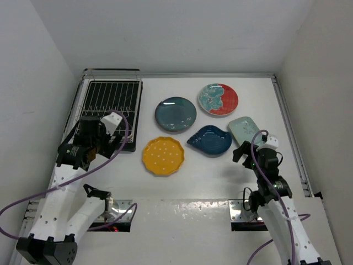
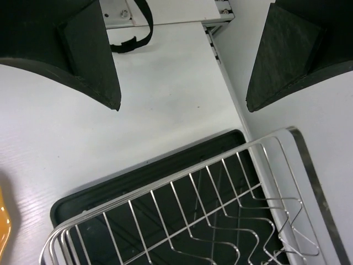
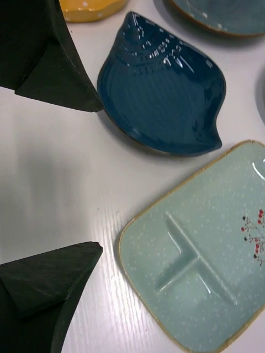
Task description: Load the plates into the dish rack
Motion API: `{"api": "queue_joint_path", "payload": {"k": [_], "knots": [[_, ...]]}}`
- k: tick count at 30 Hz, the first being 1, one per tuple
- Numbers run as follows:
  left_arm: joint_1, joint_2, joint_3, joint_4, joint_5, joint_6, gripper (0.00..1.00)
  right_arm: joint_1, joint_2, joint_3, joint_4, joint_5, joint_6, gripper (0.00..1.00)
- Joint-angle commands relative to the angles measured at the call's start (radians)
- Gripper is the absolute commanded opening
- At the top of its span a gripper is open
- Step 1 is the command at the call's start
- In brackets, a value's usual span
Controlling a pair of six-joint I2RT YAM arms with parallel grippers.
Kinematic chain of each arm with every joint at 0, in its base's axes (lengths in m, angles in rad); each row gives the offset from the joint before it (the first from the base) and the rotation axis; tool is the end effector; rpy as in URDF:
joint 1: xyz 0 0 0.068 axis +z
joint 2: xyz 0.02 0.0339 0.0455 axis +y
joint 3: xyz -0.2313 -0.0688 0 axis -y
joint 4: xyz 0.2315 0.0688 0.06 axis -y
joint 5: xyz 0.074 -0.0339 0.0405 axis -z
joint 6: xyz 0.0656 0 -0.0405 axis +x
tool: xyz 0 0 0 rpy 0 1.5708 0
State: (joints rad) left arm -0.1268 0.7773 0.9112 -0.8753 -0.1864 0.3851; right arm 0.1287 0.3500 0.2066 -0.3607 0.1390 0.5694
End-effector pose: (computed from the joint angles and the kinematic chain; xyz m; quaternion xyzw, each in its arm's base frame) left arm 0.1788 -0.0105 0.2726 0.1944 0.8911 0.1361 0.3869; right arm 0.1619 0.0118 0.1520 0.2222 0.8305 0.1173 0.4971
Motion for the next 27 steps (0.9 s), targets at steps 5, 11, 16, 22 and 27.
{"api": "queue_joint_path", "payload": {"k": [5,11,16,22,27], "knots": [[-0.030,0.046,0.044,0.073,0.044,-0.022,1.00,0.005,0.150,0.109,0.080,0.093,-0.016,1.00],[-0.127,0.242,0.262,0.029,0.248,0.086,1.00,0.008,0.279,0.160,0.187,0.076,-0.046,1.00],[-0.321,0.763,0.630,-0.105,0.137,0.097,0.84,0.005,0.463,0.301,0.145,-0.022,-0.152,1.00],[-0.269,1.267,1.207,-0.223,0.344,-0.053,0.72,0.000,0.602,0.438,0.095,-0.203,-0.160,0.92],[-0.217,1.499,1.319,-0.090,0.392,-0.247,0.84,0.008,0.619,0.419,0.167,-0.225,-0.079,0.88]]}}
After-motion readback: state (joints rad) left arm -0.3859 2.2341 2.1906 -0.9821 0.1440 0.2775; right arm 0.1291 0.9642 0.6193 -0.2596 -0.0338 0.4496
